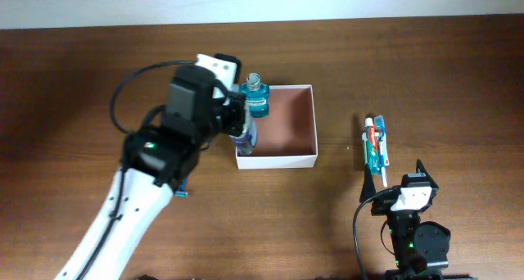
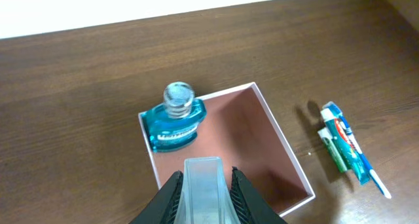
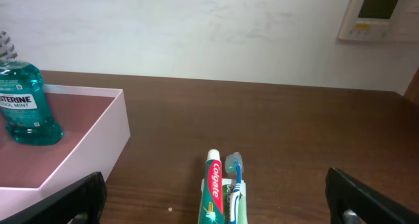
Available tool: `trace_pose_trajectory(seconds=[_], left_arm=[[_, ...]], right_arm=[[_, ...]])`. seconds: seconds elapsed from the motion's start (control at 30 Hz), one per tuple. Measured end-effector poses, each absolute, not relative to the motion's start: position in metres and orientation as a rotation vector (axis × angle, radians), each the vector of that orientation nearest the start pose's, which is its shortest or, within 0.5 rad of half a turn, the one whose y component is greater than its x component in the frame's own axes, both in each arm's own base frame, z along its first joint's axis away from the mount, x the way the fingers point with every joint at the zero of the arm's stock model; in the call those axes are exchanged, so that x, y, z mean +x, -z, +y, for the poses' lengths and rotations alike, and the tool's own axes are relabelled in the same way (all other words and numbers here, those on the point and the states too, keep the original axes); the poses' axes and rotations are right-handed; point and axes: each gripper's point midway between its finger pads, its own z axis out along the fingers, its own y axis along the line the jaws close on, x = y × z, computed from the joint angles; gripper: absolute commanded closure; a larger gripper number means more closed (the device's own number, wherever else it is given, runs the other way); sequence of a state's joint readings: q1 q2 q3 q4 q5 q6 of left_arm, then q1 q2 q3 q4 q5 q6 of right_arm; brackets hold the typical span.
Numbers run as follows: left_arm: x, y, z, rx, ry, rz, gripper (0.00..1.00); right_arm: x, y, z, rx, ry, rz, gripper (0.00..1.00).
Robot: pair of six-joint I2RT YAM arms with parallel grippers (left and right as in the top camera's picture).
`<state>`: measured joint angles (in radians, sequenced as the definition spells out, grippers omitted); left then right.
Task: Pack container
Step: 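Carry the soap bottle into the box beside the Listerine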
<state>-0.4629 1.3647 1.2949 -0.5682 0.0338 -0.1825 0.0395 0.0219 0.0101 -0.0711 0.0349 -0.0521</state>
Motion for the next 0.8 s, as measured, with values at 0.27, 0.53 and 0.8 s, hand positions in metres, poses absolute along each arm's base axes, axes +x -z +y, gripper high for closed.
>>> trace_pose_trajectory(seconds=[0.27,0.53,0.8], left_arm=[[0.389,-0.233,-0.201,0.275,0.311,2.263,0.80],[0.408,-0.211,-0.208,0.258,0.290,2.273,0.80],[0.416,-0.191,-0.204,0.244,0.232,2.308,0.80]], right_arm=[[0.247,-0.156,0.004,-0.049,0.039,1.653,0.01],[0.247,-0.156,0.004,-0.050,0.039,1.653,0.01],[0.247,-0.156,0.004,-0.050,0.040,1.653,0.01]])
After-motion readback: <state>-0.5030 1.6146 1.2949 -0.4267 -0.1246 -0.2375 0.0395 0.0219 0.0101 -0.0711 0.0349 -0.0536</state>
